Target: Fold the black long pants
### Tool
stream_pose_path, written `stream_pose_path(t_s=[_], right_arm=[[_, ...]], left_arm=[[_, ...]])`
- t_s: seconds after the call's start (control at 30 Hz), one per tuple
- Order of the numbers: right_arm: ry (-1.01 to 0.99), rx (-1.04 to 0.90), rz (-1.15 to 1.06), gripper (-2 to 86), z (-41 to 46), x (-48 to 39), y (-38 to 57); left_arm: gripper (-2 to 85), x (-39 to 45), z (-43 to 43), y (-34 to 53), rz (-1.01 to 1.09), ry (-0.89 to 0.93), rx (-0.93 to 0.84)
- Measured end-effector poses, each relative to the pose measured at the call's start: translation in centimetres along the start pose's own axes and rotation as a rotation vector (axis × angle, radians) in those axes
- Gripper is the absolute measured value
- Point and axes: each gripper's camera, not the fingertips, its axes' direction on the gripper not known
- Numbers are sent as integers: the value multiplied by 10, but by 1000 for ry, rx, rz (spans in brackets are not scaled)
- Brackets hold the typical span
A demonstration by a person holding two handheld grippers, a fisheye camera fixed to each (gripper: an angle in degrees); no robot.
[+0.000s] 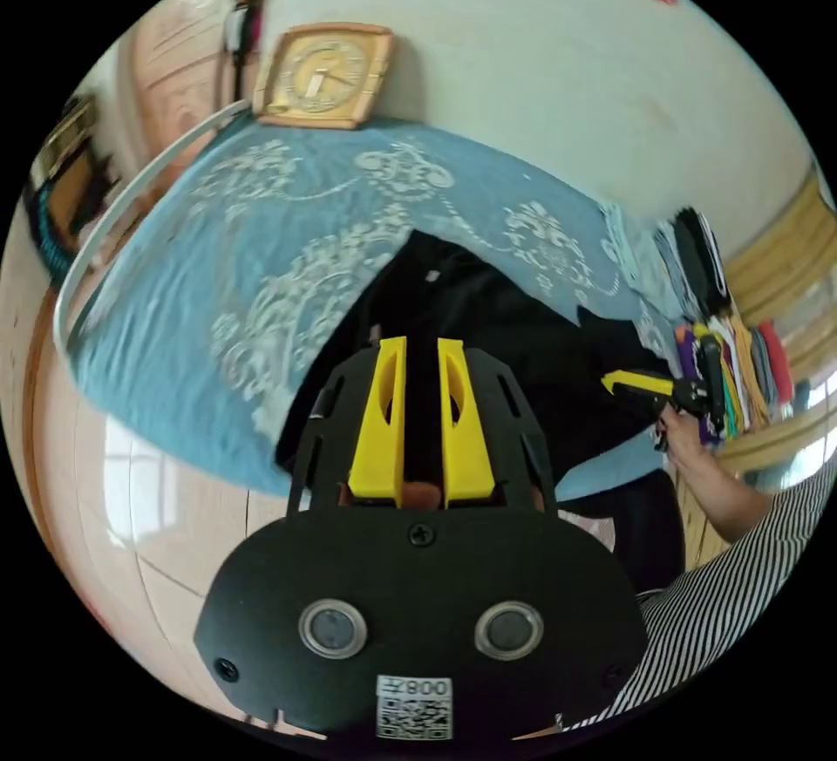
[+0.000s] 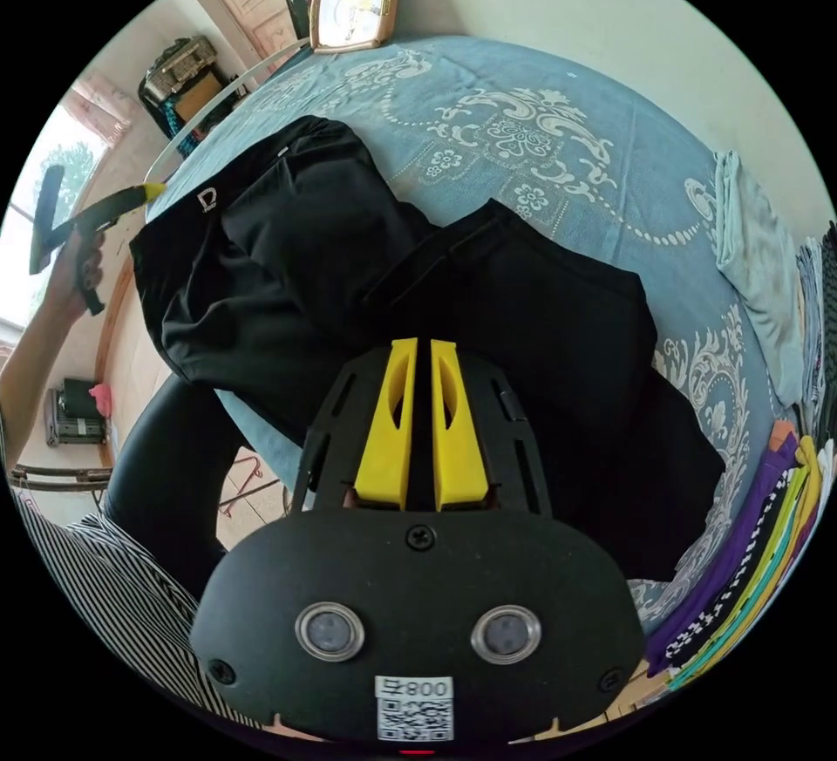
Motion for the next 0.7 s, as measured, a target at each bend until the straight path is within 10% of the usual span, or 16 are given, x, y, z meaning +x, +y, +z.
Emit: stream_pose_path(t_s=[0.37, 0.7], right_arm=[[-206, 171, 182, 4, 17, 62, 61], [-320, 497, 353, 2, -5, 137, 121]], left_arm=[[63, 76, 151, -150, 166, -56, -310], [5, 73, 80, -168, 164, -17, -62]])
